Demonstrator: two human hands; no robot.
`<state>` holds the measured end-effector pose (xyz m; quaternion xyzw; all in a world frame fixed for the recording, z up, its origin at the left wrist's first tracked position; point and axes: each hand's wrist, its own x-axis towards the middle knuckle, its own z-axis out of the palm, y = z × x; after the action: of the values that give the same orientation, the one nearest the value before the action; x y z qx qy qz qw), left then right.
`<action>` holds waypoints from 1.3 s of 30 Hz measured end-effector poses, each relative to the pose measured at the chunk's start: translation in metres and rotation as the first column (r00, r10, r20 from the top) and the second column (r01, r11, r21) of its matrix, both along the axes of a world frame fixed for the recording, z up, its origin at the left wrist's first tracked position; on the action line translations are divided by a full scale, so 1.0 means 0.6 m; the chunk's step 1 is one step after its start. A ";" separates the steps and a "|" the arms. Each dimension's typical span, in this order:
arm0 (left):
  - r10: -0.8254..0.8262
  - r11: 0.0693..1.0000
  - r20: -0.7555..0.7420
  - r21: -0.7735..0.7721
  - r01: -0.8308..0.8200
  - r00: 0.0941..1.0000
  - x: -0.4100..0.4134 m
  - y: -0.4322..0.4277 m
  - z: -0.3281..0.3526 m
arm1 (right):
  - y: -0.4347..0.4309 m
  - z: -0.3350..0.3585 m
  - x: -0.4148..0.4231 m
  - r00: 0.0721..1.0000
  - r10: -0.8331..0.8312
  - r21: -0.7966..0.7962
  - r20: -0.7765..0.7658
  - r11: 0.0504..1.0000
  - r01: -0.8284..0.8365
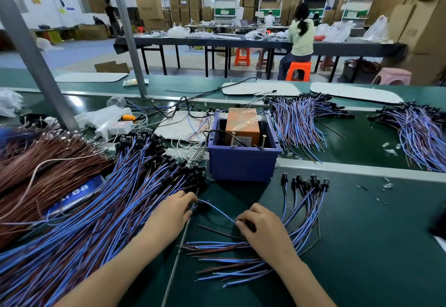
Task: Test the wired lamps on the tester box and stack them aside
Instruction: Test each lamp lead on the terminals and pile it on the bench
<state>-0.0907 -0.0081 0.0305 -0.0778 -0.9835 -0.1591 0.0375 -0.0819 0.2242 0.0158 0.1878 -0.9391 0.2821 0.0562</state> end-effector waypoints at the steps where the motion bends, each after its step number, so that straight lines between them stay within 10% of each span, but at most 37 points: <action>1: 0.017 0.998 -0.041 0.065 -0.014 0.999 0.001 0.000 0.000 | 0.001 0.001 0.003 1.000 0.012 -0.003 0.008 1.000 -0.012; 10: 0.397 0.854 -0.374 0.484 -0.189 0.838 -0.045 -0.002 0.098 | 0.006 0.011 0.006 0.995 0.025 0.125 0.093 0.991 -0.037; 14: 0.273 0.675 -0.237 0.738 -0.010 0.932 -0.054 0.059 0.140 | -0.007 0.033 0.020 0.995 0.023 -0.335 0.099 0.942 0.012; 18: -0.062 0.685 -0.216 0.701 0.199 0.974 -0.044 0.136 0.133 | -0.035 0.108 -0.018 0.954 0.063 -0.841 0.294 0.491 0.227; 22: -0.133 0.551 -0.143 0.812 0.193 0.981 -0.051 0.156 0.129 | -0.044 0.161 -0.071 0.841 -0.008 -0.834 0.541 0.119 0.538; 26: -0.212 0.591 0.001 0.797 0.127 0.977 -0.060 0.121 0.137 | 0.013 0.194 -0.099 0.885 0.000 -0.871 0.466 -0.174 0.459; 34: -0.367 0.738 0.271 0.667 0.101 0.890 -0.056 0.020 0.183 | 0.162 0.172 -0.085 0.786 -0.492 -0.589 0.374 0.529 0.611; 39: -0.369 0.571 0.158 0.816 0.089 0.916 -0.048 0.024 0.201 | 0.182 0.152 -0.090 0.700 -0.591 -0.214 0.402 0.683 0.699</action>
<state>-0.1197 0.0063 0.1509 -0.1554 -0.7828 -0.5927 -0.1088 -0.1361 0.3335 0.1070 -0.2177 -0.8747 0.4309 0.0423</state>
